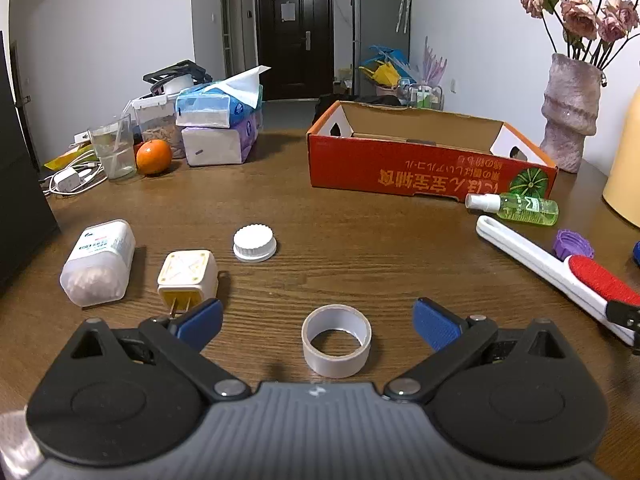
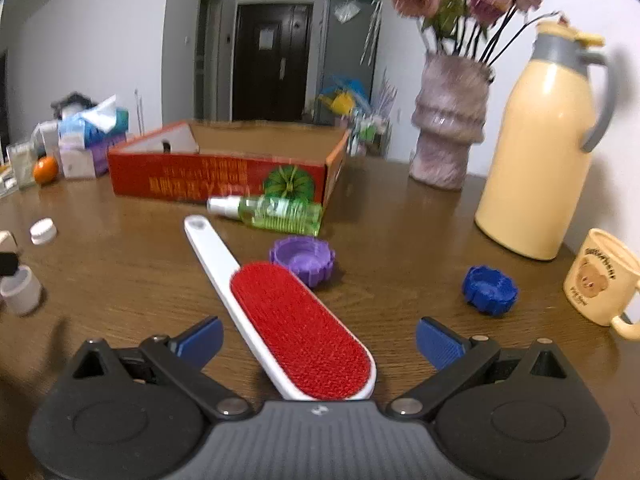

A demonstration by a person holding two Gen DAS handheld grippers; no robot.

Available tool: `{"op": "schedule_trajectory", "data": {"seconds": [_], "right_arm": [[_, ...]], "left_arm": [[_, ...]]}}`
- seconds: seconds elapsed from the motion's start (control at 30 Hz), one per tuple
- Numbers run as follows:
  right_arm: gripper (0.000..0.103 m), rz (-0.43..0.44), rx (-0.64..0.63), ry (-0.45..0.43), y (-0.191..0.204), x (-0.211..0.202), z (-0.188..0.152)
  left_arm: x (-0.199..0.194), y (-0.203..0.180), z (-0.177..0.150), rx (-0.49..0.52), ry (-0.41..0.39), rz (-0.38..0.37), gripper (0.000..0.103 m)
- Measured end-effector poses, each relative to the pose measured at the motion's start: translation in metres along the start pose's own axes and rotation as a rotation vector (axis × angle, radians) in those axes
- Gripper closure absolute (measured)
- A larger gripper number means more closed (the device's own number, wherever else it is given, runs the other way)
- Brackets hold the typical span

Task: Organize rigid objects
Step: 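Move both grippers back from the box toward the tape roll and lint brush, then grasp the white tape roll with the left gripper while the right gripper grasps the lint brush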

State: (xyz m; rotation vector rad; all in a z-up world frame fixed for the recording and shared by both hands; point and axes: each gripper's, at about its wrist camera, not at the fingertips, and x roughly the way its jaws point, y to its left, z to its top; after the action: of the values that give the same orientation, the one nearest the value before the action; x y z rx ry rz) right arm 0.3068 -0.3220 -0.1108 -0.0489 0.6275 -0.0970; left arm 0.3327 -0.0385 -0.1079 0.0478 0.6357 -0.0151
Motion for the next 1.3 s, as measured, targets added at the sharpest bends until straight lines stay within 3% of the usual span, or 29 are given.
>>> {"op": "schedule_trajectory", "data": {"seconds": [0.3,0.43,0.47,0.57,0.87,0.93,1.03,1.2,1.3], "right_arm": [[0.015,0.077,-0.004,0.080,0.007,0.045,0.007],[0.043,0.126,-0.005,0.064,0.012,0.040,0.006],[0.045,0.125,-0.013,0.059,0.014,0.039,0.006],[0.048,0.088,-0.032,0.018,0.026,0.031,-0.001],[0.049,0.099,-0.020,-0.073,0.037,0.008,-0.005],[0.049,0.096,-0.018,-0.079,0.039,0.005,-0.006],[0.049,0.096,-0.019,-0.086,0.041,0.003,-0.006],[0.049,0.092,-0.018,-0.095,0.043,0.000,-0.007],[0.049,0.086,-0.011,-0.104,0.043,-0.002,-0.008]], "left_arm": [[0.012,0.000,-0.002,0.005,0.026,0.009,0.000],[0.020,0.003,-0.003,-0.003,0.052,0.006,0.000],[0.021,0.004,-0.003,-0.005,0.059,0.004,0.000],[0.025,0.004,-0.004,-0.008,0.075,-0.007,0.000],[0.033,-0.002,-0.009,0.013,0.097,-0.012,0.002],[0.035,-0.002,-0.009,0.017,0.103,-0.008,0.006],[0.038,-0.002,-0.010,0.015,0.112,-0.014,0.021],[0.038,-0.003,-0.010,0.023,0.112,-0.056,0.059],[0.037,-0.004,-0.011,0.024,0.106,-0.078,0.059]]}}
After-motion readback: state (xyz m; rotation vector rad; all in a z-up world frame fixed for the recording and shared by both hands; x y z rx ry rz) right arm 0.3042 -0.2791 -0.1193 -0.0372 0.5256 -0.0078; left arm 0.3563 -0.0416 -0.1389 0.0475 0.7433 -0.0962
